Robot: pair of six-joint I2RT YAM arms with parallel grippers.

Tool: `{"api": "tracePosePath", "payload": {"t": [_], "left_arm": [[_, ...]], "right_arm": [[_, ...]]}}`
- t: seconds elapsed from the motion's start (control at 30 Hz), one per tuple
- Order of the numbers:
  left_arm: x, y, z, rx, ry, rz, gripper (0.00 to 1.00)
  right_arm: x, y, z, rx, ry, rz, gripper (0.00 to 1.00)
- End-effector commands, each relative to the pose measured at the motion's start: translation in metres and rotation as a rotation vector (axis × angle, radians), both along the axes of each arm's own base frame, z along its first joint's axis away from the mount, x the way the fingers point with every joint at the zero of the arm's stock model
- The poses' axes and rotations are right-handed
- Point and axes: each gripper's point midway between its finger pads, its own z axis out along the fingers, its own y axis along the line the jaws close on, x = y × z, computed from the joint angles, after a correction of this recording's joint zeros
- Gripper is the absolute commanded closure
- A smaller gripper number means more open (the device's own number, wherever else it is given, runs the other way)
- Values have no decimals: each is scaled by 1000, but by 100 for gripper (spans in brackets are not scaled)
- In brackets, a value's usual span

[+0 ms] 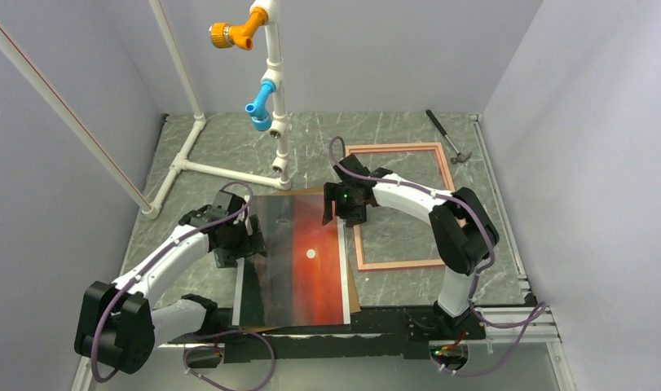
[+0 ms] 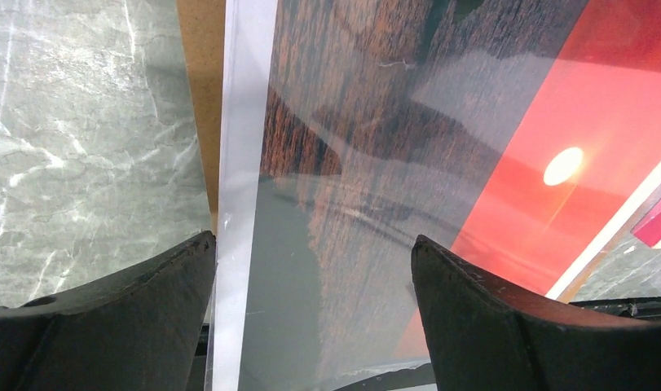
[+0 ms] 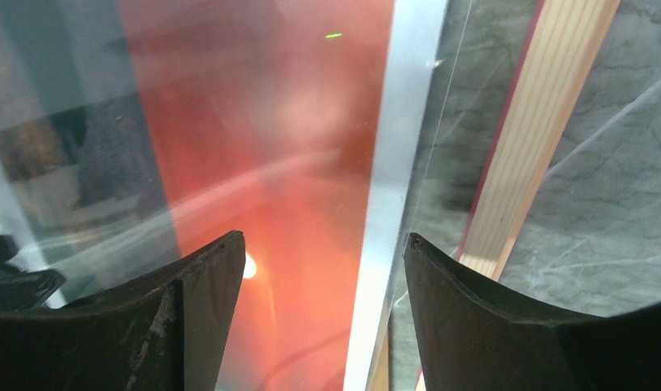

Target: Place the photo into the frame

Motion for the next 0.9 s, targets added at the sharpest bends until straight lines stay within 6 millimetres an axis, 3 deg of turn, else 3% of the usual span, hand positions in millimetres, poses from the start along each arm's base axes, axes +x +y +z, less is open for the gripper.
{"api": "tracePosePath", "payload": {"t": [0.0,0.37,0.87], "left_arm": [[17,-12,25,-42,-84,9,10],[20,-28,31,-76,-102,-41,10],[31,-83,28,-113,-69,-182,10]], "right_arm": [[-9,22,44,150,-31,40,27],[-19,9,60,143,-52,41,27],[-16,-46,67,94,-78,-47,26]]}}
